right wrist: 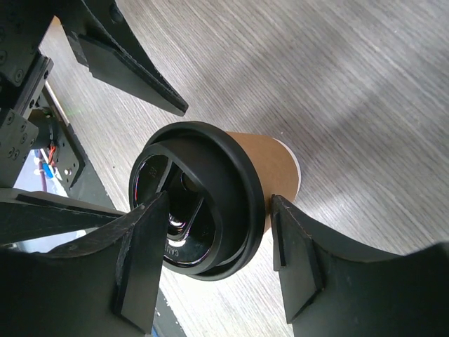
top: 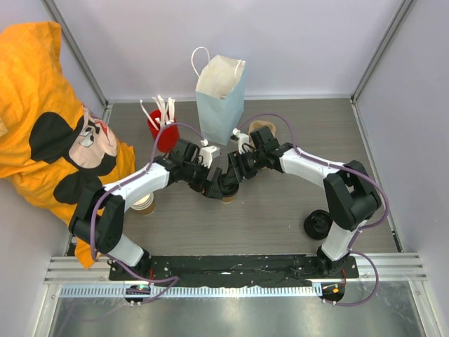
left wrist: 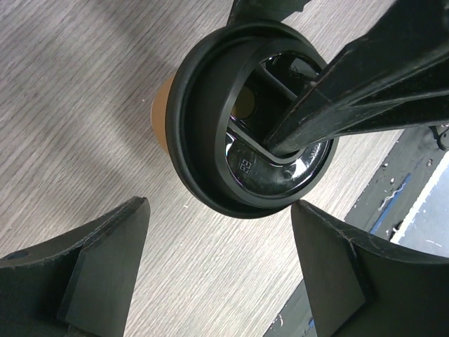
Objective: Pack the takeout coffee
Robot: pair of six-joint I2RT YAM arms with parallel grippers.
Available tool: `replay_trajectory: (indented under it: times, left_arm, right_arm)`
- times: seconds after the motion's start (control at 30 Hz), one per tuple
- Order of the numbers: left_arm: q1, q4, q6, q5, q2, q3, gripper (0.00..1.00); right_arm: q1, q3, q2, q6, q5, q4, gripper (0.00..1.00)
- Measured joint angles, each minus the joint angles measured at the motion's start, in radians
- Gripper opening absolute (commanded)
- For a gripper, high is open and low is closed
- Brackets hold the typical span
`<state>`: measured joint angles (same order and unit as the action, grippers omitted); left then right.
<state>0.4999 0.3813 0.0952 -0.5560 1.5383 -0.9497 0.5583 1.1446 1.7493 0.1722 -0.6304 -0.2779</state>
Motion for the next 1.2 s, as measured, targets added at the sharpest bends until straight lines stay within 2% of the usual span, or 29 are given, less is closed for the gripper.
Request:
replay_trajectory:
  times: [0.3, 0.8, 0.93, 1.2]
  left_arm:
    - [0.001, 0.006, -0.022, 0.014, -0.003, 0.0, 0.88]
    - [-0.025, 0.046, -0.098, -0.004, -0.053, -0.077, 0.88]
    - [-0.025, 0.092, -0.132, -0.013, -0.053, -0.096, 0.88]
    - [-0.061, 0.256, -0.248, -0.035, -0.048, -0.226, 0.89]
  right_arm:
    - [0.004, 0.017, -0.002, -0.021, 0.008, -0.018, 0.62]
    - [-0.01, 0.144, -0.004, -0.146, 0.028, -0.231, 0.66]
    - [-0.023, 0.201, -0.004, -0.233, 0.047, -0.3, 0.66]
    - [-0.04, 0.455, -0.003, -0.57, 0.096, -0.469, 0.63]
